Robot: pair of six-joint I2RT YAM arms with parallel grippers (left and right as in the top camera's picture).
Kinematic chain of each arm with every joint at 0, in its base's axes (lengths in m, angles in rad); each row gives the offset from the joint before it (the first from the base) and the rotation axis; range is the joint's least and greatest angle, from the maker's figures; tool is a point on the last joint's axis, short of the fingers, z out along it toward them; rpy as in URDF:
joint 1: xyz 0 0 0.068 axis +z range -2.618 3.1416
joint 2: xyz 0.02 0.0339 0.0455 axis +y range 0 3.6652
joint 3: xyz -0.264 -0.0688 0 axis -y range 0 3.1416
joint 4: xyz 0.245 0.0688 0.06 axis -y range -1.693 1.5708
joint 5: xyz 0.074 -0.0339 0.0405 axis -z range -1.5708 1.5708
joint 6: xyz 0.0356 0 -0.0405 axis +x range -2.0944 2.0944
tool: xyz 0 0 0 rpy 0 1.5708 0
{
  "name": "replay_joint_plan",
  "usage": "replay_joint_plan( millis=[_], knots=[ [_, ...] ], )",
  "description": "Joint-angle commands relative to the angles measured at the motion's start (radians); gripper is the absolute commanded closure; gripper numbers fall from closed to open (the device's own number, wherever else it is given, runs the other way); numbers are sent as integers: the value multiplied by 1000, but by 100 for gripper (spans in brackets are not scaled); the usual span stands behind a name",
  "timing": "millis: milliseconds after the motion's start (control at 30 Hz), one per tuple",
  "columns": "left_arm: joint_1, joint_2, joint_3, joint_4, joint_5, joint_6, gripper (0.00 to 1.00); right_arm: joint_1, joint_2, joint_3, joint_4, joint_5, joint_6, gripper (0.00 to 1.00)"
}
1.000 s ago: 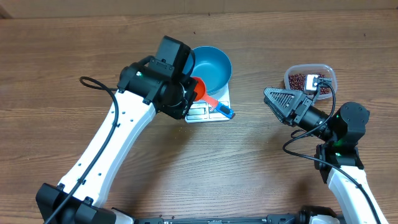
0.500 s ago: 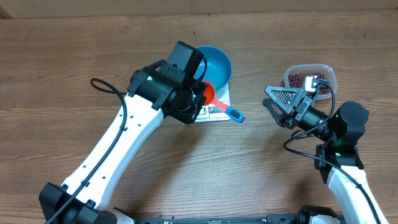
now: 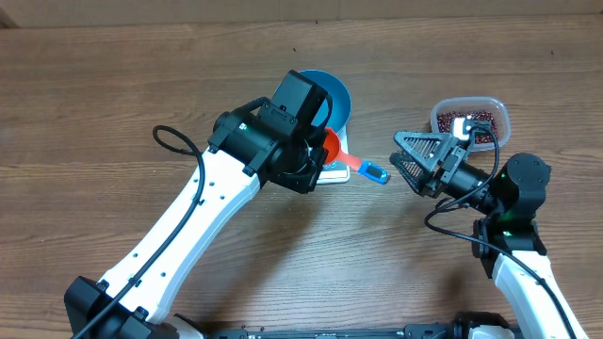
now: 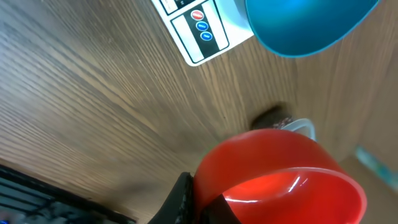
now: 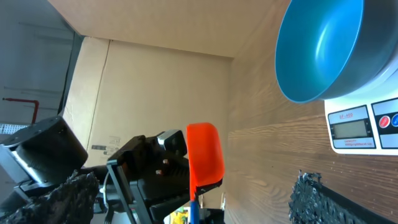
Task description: Scoop item into bowl and weigh 150g on scale
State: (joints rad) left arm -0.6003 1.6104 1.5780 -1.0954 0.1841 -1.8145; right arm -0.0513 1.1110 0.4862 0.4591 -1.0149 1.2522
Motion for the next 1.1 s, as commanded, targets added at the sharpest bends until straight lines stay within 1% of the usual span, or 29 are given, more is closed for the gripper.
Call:
replay_joint_plan(
  millis=[0, 233, 533, 667, 700, 800, 867, 967, 1067],
  knots=[
    [-5, -13, 8, 22, 0, -124, 96, 26, 1, 21, 6, 33, 4, 0],
    [-17, -11, 8, 56, 0, -169, 96, 57, 1, 21, 65, 41, 4, 0],
    [-57, 27, 8, 71, 2, -217, 96, 83, 1, 21, 64, 74, -3, 0],
    [-74, 50, 8, 87, 27, -223, 96, 86, 1, 21, 64, 79, -3, 0],
    [-74, 52, 8, 85, 27, -230, 96, 86, 1, 21, 64, 79, -3, 1],
    [-74, 52, 8, 88, 26, -248, 96, 86, 1, 21, 64, 79, -6, 10],
    [-74, 52, 8, 91, 26, -259, 96, 86, 1, 21, 64, 80, -24, 19],
    [-74, 52, 8, 100, 24, -269, 96, 86, 1, 21, 64, 83, -26, 24],
    [-75, 52, 8, 116, 25, -270, 96, 86, 1, 21, 63, 87, -26, 25]
  ],
)
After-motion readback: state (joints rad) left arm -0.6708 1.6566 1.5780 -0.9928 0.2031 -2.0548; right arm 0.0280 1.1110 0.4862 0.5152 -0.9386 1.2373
